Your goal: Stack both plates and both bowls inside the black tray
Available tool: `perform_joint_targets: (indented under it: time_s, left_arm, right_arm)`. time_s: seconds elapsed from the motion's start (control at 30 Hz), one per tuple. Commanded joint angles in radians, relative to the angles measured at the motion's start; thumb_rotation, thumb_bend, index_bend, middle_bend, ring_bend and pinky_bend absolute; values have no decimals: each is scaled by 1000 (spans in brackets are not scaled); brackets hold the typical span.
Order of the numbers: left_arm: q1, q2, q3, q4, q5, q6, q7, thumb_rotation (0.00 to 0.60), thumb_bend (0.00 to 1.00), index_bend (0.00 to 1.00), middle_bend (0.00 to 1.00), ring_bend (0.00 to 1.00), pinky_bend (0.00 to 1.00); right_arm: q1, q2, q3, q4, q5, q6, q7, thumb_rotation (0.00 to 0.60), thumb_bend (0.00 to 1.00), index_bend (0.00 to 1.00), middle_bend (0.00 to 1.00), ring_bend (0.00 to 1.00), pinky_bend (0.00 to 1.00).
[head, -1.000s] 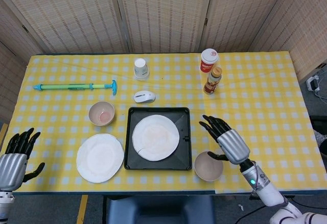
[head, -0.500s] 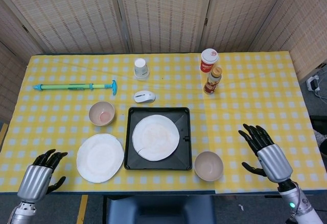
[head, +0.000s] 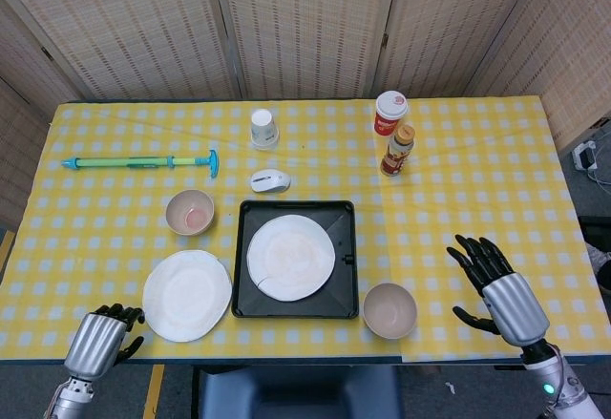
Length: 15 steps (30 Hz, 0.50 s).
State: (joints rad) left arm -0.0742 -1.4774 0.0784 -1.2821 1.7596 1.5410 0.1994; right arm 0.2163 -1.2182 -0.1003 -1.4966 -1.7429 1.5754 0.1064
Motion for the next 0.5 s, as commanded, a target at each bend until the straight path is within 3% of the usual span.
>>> perform_joint_targets:
  time_s: [0.03,0.33,0.5]
  left_arm:
    - [-6,-16,3,16,-6,-14,-3,600,232,538,680,564,666]
    - [-13,-63,14,69,-11,-38,11,600,232,499,699,579,680]
    - [-21,-92,27,119,4,-43,1,600,232,496,775,634,728]
  right_arm:
    - [0,-4,4,2,2,-11,-1,600,217,0,0,0,46]
    - [-5,-4,14,2,-3,-27,3,600,218,0,0,0,46]
    - [-6,2,15,0,-7,-38,5,600,217,0,0,0,46]
